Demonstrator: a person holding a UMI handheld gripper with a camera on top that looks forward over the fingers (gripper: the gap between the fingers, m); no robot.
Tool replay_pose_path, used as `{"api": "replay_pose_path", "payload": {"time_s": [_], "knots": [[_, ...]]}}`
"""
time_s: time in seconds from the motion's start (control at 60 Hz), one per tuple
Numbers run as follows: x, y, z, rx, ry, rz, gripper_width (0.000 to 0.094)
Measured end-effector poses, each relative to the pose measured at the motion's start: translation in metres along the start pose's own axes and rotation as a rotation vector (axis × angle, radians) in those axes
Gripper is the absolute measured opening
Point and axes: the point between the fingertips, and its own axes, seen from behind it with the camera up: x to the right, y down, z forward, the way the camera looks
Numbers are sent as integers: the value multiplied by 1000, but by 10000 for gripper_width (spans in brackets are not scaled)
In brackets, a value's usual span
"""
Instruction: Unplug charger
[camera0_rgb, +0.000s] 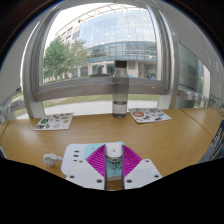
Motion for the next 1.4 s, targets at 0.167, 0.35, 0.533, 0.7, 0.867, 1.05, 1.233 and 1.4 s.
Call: {"api": "replay_pose_path", "payload": {"time_s": [0.167,0.35,0.533,0.7,0.867,1.05,1.233,1.4], "knots": [[18,-143,-56,301,26,-59,133],[76,-285,-139,535,18,33,132],[157,-160,-62,282,104,76,133],[189,-69,-1,73,95,72,133],[193,-13,32,4,78,65,140],[198,-5,43,13,70,55,305],[204,-5,37,12,76,80,612],[187,-46,-19,115,-37,102,766]]}}
